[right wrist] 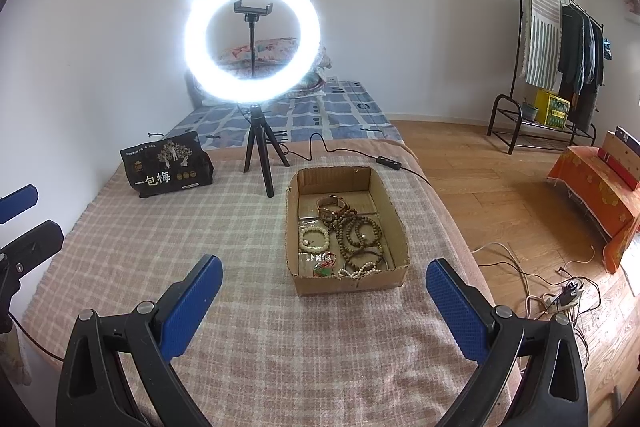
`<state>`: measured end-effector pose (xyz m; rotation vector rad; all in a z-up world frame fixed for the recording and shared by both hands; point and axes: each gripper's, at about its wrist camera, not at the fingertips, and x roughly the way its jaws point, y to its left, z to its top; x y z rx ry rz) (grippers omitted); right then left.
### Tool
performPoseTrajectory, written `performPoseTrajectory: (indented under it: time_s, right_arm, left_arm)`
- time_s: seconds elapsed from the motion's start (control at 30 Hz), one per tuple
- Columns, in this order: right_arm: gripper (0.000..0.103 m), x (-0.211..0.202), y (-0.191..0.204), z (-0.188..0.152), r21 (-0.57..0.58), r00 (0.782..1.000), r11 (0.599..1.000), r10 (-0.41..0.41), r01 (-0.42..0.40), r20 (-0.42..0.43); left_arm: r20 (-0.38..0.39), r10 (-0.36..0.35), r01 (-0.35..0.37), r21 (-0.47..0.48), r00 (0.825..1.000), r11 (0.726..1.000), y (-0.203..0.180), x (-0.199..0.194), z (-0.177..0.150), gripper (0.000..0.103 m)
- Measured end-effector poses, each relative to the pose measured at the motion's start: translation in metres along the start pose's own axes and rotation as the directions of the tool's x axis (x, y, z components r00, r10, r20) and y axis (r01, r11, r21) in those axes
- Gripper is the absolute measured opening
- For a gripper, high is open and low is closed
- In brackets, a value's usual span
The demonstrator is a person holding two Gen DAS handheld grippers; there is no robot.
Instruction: Organize jewelry
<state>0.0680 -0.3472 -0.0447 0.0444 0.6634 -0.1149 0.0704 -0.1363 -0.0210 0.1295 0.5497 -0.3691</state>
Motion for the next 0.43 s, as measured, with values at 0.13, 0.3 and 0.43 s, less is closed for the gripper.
performPoseTrajectory:
  time_s: [0.13,0.3,0.43]
  right_arm:
    - [0.103,0.0003,-0.0002,-0.0003,0.0,1.0,1.0,-0.001,0.001,-0.002]
    - [0.103,0.0017,0.0001,-0.003,0.004,1.0,1.0,-0.001,0.001,-0.01]
    - [0.103,0.0036,0.001,-0.0051,0.004,1.0,1.0,0.002,-0.002,-0.017]
  left_arm:
    - [0.002,0.001,-0.001,0.0,1.0,1.0,-0.0002,0.0001,0.0001,0.101]
    - [0.005,0.004,-0.004,0.001,1.0,1.0,-0.0006,-0.0001,-0.0004,0.101]
    - [0.012,0.018,-0.018,0.009,1.0,1.0,0.0034,0.0006,-0.002,0.101]
